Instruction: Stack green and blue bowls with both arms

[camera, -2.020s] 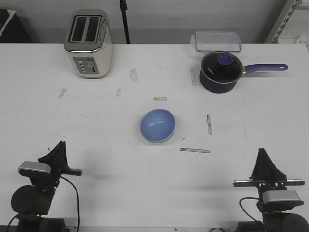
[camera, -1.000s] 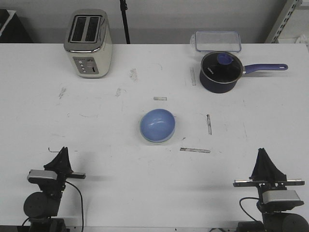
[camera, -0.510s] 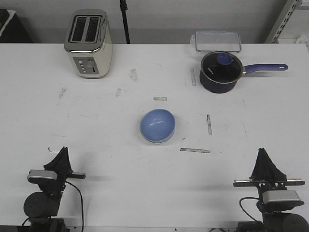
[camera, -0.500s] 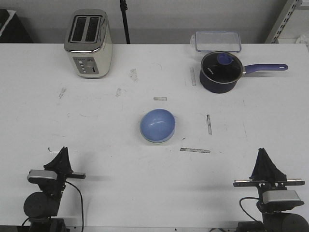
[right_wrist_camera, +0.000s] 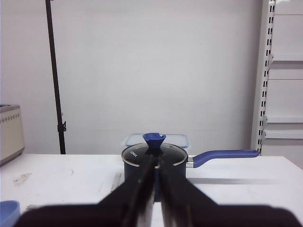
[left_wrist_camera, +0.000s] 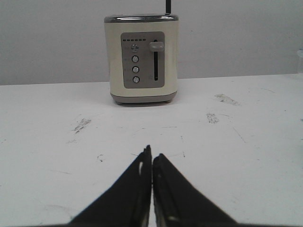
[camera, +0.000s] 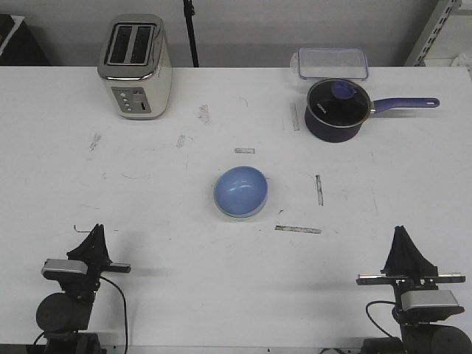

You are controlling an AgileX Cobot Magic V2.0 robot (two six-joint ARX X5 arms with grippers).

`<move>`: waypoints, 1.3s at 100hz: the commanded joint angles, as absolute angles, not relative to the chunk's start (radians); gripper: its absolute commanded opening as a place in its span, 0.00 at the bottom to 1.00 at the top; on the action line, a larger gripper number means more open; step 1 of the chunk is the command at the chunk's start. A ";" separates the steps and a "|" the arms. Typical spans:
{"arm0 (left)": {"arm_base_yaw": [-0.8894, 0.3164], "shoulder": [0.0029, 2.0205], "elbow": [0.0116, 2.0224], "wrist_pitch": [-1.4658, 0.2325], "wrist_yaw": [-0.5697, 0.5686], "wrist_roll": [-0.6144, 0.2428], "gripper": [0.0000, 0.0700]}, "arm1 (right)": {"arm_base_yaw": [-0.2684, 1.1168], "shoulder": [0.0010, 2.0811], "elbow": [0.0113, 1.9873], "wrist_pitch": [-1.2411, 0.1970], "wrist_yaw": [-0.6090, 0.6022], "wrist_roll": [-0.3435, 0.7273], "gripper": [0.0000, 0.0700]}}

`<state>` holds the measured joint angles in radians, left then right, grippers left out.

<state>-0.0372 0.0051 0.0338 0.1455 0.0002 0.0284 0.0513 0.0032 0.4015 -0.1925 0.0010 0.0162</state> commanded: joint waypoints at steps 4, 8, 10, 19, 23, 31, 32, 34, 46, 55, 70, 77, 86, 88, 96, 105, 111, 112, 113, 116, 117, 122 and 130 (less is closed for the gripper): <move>-0.037 0.003 0.012 0.158 0.000 0.034 0.00 | 0.052 0.002 0.398 -0.167 -0.001 0.025 0.01; -0.037 0.003 0.012 0.158 0.000 0.034 0.00 | 0.052 0.002 0.383 -0.154 -0.002 0.023 0.01; -0.037 0.003 0.012 0.158 0.000 0.034 0.00 | 0.052 0.002 0.373 -0.146 -0.002 0.023 0.01; -0.037 0.003 0.012 0.158 0.000 0.034 0.00 | 0.050 0.002 0.302 -0.075 -0.002 0.024 0.01; -0.037 0.003 0.012 0.158 0.000 0.034 0.00 | 0.048 0.002 0.265 -0.042 -0.003 0.025 0.01; -0.037 0.003 0.012 0.159 0.000 0.034 0.00 | 0.046 0.002 0.202 0.002 -0.006 0.025 0.01; -0.037 0.003 0.012 0.158 0.000 0.034 0.00 | 0.046 0.002 0.196 0.006 -0.006 0.025 0.01; -0.037 0.003 0.012 0.158 0.000 0.034 0.00 | 0.046 0.001 0.183 0.013 -0.005 0.025 0.01; -0.037 0.003 0.012 0.158 0.000 0.034 0.00 | 0.039 0.001 0.119 0.027 -0.011 0.025 0.01; -0.037 0.003 0.012 0.158 0.000 0.034 0.00 | 0.029 0.001 0.088 0.029 -0.039 0.026 0.01; -0.037 0.003 0.012 0.158 0.000 0.034 0.00 | 0.021 0.001 0.060 0.030 -0.059 0.025 0.01; -0.037 0.003 0.012 0.158 0.000 0.034 0.00 | 0.021 0.001 0.040 0.056 -0.059 0.025 0.01; -0.037 0.003 0.012 0.158 0.000 0.034 0.00 | 0.020 0.001 0.012 0.088 -0.051 0.025 0.01; -0.037 0.003 0.012 0.159 0.000 0.034 0.00 | 0.020 0.001 0.012 0.085 -0.051 0.025 0.01; -0.037 0.003 0.012 0.159 0.000 0.034 0.00 | 0.019 0.001 0.012 0.083 -0.050 0.025 0.01; -0.037 0.003 0.012 0.158 0.000 0.034 0.00 | 0.019 0.001 0.012 0.086 -0.052 0.025 0.01; -0.037 0.003 0.012 0.158 0.000 0.034 0.00 | 0.019 0.001 0.012 0.085 -0.052 0.025 0.01; -0.037 0.003 0.012 0.158 0.000 0.034 0.00 | 0.019 0.001 0.012 0.085 -0.052 0.025 0.01; -0.037 0.003 0.012 0.159 0.000 0.034 0.00 | 0.019 0.001 0.012 0.086 -0.052 0.025 0.01; -0.037 0.003 0.012 0.159 0.000 0.034 0.00 | 0.019 0.001 0.012 0.085 -0.052 0.025 0.01; -0.037 0.003 0.012 0.159 0.000 0.034 0.00 | 0.019 0.001 0.012 0.085 -0.052 0.025 0.01; -0.037 0.003 0.012 0.158 0.000 0.034 0.00 | 0.019 0.001 0.012 0.086 -0.052 0.025 0.01; -0.037 0.003 0.012 0.159 0.000 0.034 0.00 | 0.019 0.001 0.012 0.086 -0.052 0.025 0.01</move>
<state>-0.0372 0.0051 0.0338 0.1459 0.0002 0.0284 0.0193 0.0032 0.0143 0.0727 -0.0525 0.0158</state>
